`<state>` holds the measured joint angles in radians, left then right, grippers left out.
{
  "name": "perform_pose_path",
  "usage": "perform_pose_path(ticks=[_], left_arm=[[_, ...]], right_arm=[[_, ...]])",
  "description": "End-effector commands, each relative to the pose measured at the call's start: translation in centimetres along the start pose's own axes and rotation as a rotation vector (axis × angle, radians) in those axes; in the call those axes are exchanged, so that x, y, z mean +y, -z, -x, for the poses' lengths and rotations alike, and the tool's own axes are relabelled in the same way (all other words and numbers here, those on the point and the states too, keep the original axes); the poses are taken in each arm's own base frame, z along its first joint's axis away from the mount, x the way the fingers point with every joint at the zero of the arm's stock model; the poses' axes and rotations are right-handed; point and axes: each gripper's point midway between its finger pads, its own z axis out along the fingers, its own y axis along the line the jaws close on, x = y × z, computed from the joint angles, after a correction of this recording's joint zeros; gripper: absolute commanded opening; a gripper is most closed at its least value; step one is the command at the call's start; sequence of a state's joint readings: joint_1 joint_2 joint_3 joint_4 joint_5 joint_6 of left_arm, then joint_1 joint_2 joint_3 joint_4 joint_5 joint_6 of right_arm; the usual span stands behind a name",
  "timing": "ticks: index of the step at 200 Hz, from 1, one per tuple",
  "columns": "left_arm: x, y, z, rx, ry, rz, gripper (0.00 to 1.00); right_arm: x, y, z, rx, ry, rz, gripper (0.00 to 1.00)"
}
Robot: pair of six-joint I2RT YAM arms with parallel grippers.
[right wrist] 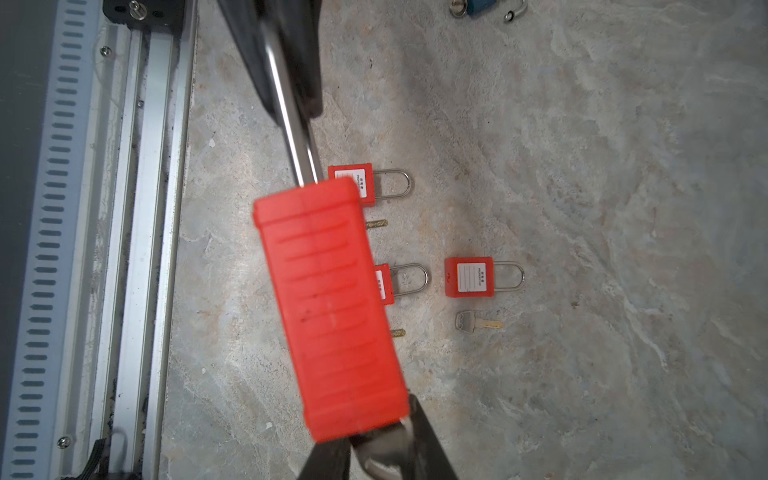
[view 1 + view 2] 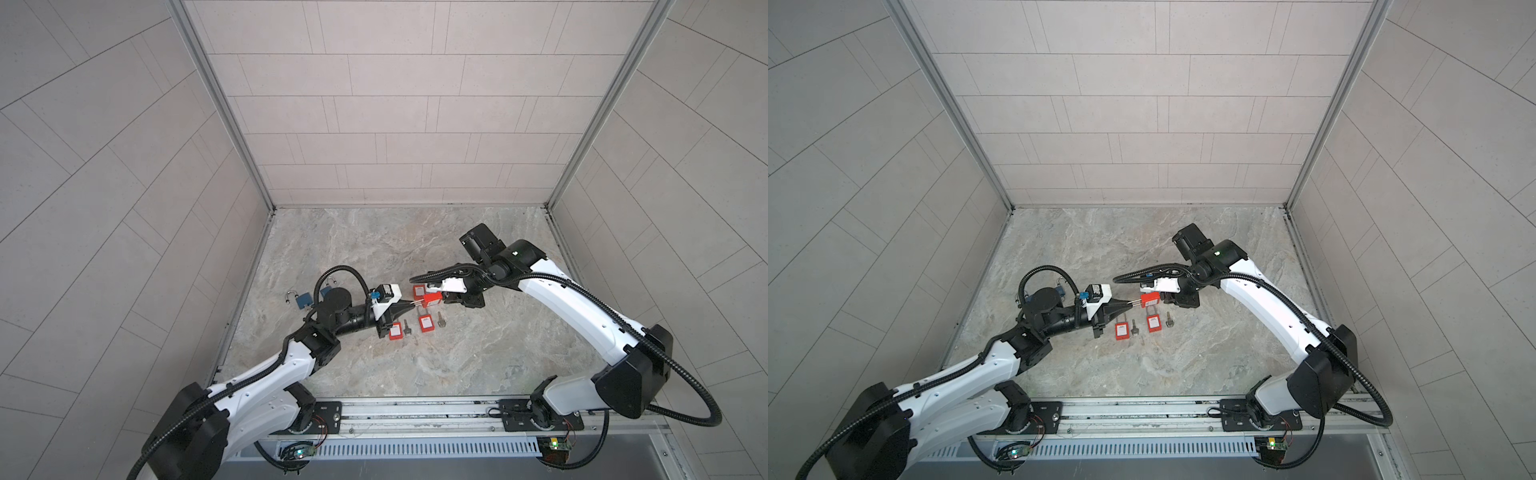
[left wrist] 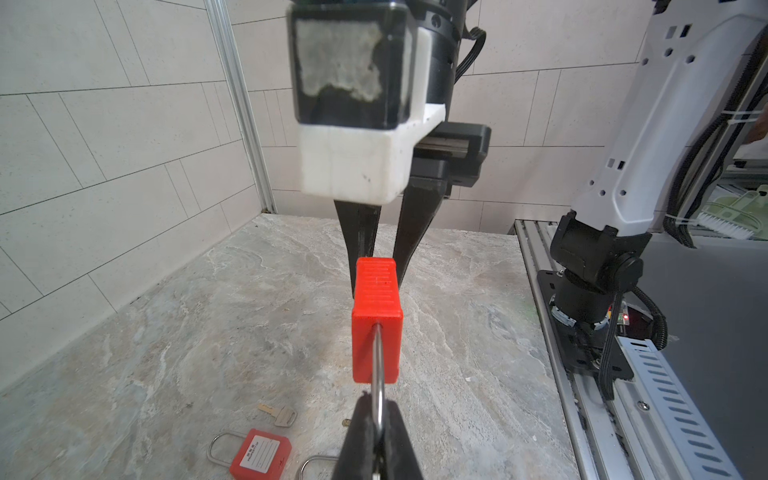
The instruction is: Lock with the key
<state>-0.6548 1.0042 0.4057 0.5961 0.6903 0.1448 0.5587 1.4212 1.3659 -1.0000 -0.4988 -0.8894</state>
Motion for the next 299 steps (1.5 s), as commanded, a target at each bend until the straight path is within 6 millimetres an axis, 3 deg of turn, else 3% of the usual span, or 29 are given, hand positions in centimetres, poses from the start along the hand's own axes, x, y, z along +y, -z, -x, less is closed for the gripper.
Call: perform_pose_path(ticks=[1,30,62,103,176,237,299], left_arm=[[0.0,-0.2,2.9,-0.08,-0.037,-0.013,0.0],[0.0,-0.2,3.1,-0.086,-0.036,-0.017,0.0],[-0.4,-0.1,2.9,-0.076,-0.046,-0.026,0.0],[-0.9,-0.2,2.6,-0.06,-0.063,-0.046,0.0],[-0.9,-0.4,2.7,-0.057,-0.085,-0.046,0.0],[-0.9,-0.6,2.6,-0.053,-0.08,-0.053,0.0],[-0.8,-0.6,2.5,-0.05,-0.065,-0.043,0.0]], right_arm=[[-0.9,0.2,0.6,-0.019,0.054,-0.085,0.25],[-0.5,0.7,0.1,0.007,0.078,-0.108,0.42],[1.2,2.0,-0.4,0.047,0.05,-0.036,0.48],[1.3,2.4,-1.1,0.141,-0.025,0.026,0.41],[2.6,1.6,-0.3,0.089,-0.051,0.121,0.32],[1.8,1.5,0.2,0.057,-0.02,0.069,0.22],[1.6,1.4,0.4,0.029,0.022,0.01,0.18]])
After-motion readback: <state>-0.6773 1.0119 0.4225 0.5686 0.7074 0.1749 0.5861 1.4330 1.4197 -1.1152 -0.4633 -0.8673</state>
